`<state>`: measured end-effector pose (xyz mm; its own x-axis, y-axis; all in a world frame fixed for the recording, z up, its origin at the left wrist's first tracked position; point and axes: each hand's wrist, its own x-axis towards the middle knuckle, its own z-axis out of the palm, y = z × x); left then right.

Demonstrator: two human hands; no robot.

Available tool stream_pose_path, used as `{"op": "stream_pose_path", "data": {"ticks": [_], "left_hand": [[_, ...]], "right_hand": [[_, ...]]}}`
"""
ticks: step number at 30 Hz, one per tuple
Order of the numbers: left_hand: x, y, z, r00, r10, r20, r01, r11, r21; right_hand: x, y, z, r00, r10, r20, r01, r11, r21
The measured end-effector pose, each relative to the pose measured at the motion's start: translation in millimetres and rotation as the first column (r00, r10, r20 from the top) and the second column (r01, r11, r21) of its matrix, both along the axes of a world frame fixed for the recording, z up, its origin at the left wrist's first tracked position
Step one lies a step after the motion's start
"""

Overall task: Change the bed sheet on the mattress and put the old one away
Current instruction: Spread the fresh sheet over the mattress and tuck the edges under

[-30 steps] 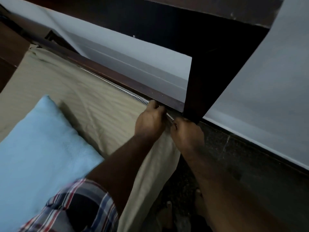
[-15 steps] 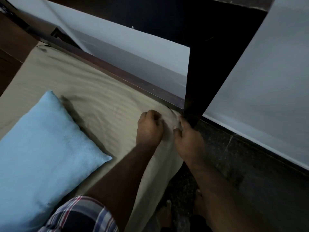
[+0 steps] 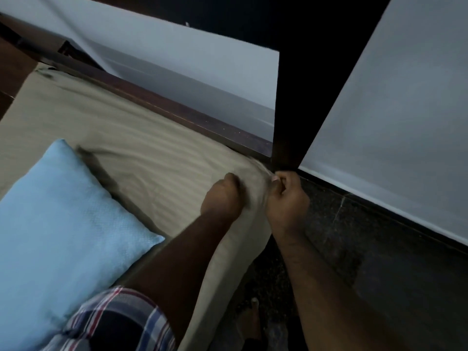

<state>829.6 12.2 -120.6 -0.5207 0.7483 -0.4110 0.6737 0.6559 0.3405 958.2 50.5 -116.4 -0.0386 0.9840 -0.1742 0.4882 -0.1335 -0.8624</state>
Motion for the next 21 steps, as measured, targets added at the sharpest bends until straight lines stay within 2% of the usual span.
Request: {"op": "stream_pose_path", "data": {"ticks": [2,6,8,10,13,15,17,18,19,21], "left_hand": [[-4,6,9,0.998,-0.067,-0.021,0.068,0.997,0.040],[6,-1,30,0.999,-0.032,-0.034,0.042,0.931,0.363],[9,-7,29,1.000,-0.028,-0.007,0.029,0.918,0.397],[5,-6,21,0.999,-0.027,0.025,0.017,0.939,0.343],[1,3,14,0.999,-0.024,0.041,0.011,0.957,0.289],[4,7,15,0.999,-0.018,0.031,0.007,0.949,0.315],[6,8,17,1.000,-0.028,0.014,0.020,0.909,0.416],[7,8,16,0.999,-0.040,0.024,0.025,0.899,0.437],[7,7,13,0.998,-0.051,0.046,0.027,0.907,0.420],[2,7,5,0.994,-0.042,0.102,0.008,0.949,0.315]], "right_hand": [[5,-1,-3,0.998,0.057,0.035,-0.052,0.990,-0.130],[14,-6,-20,0.967,0.245,0.063,-0.209,0.914,-0.348],[8,-7,-30,0.967,0.253,0.034,-0.216,0.881,-0.421],[4,-2,-46,0.981,0.194,0.010,-0.168,0.877,-0.451],[2,9,-54,0.994,0.097,0.055,-0.062,0.891,-0.450],[3,10,-54,0.997,-0.073,0.040,0.082,0.931,-0.356],[3,6,-50,0.951,-0.298,-0.079,0.275,0.935,-0.222],[3,3,-49,0.937,-0.327,-0.121,0.301,0.935,-0.189],[2,3,-49,0.945,-0.307,-0.112,0.276,0.934,-0.226],[2,2,-55,0.971,-0.225,-0.082,0.171,0.892,-0.418]]}}
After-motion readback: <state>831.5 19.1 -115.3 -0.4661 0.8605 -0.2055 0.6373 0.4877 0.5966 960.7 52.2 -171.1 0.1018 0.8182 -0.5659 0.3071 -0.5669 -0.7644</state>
